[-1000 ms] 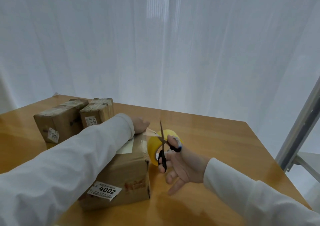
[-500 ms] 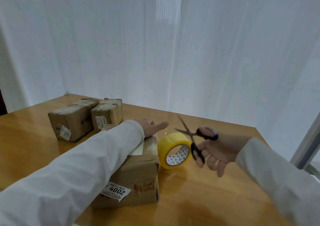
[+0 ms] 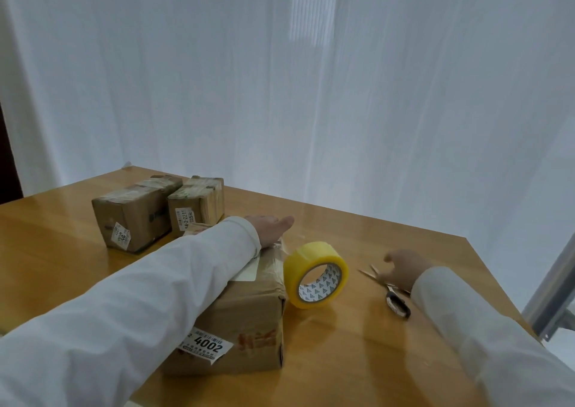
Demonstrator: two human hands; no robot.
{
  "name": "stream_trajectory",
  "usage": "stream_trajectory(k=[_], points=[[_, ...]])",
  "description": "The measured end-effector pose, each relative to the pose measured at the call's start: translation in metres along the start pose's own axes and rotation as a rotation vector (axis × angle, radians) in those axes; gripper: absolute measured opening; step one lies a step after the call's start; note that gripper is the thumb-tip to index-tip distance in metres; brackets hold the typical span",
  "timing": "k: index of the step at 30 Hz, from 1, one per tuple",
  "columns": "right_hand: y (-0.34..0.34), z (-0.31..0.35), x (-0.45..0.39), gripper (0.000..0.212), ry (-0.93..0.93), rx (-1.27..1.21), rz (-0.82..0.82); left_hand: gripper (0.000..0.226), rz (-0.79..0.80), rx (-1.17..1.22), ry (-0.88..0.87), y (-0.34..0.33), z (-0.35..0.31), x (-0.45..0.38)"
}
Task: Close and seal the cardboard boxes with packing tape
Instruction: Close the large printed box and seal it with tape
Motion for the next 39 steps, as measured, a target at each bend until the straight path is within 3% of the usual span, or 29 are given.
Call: stream_trajectory(k=[2,4,7,11,13,15,18,20,23,26,29,32,34,37,39], points=[[0.011,0.033,-0.005,0.042,0.216,-0.354,-0.146,0.064,-0.003,0.016,0.005,-0.001,0.000,-0.001],[0.014,0.068,-0.002,0.045,0.362,-0.642,-0.146,0.064,-0.007,0.013,0.006,-0.001,0.000,-0.002],[0.003,0.095,-0.004,0.042,0.460,-0.625,-0.048,0.065,-0.022,0.001,0.017,-0.002,0.002,-0.004],[0.009,0.072,-0.013,0.042,0.399,-0.633,0.005,0.065,-0.040,-0.005,0.029,-0.004,0.008,-0.014],[0.021,0.052,-0.017,0.043,0.329,-0.661,-0.147,0.063,-0.051,0.026,0.017,-0.004,0.010,-0.018],[0.026,0.034,-0.021,0.036,0.273,-0.524,-0.295,0.069,-0.055,0.063,0.018,-0.004,0.010,-0.018],[0.005,0.024,-0.026,0.022,0.218,-0.164,-0.211,0.077,-0.072,0.070,0.046,-0.005,0.011,-0.018],[-0.003,0.029,-0.026,0.020,0.236,-0.154,-0.173,0.064,-0.085,0.051,0.060,-0.004,0.010,-0.015],[0.013,0.059,-0.017,0.044,0.310,-0.441,-0.294,0.059,-0.074,0.058,0.071,-0.003,0.007,-0.010],[0.016,0.113,0.000,0.059,0.350,-0.867,-0.130,0.058,-0.075,0.076,0.091,-0.003,0.008,-0.008],[0.010,0.143,0.007,0.050,0.400,-0.941,-0.111,0.058,-0.091,0.059,0.088,0.000,0.006,-0.002],[-0.002,0.146,0.004,0.045,0.333,-1.061,-0.142,0.056,-0.084,0.063,0.073,0.001,0.004,0.004],[-0.020,0.153,0.002,0.043,0.314,-0.899,-0.116,0.055,-0.076,0.091,0.063,0.002,0.004,0.006],[-0.055,0.168,0.003,0.025,0.399,-0.213,0.014,0.049,-0.083,0.098,0.053,0.002,0.005,0.010],[-0.064,0.163,0.002,0.029,0.388,-0.080,0.032,0.045,-0.105,0.074,0.057,0.003,0.005,0.013]])
Point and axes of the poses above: each hand's wrist, its own x-axis away from the middle knuckle, its own y-axis out of the back of the hand, z = x × y, the point moved 4 cm from there along -x, towards the middle knuckle, and after that the axes turned 10 degrees about y, right-handed, at the moved point
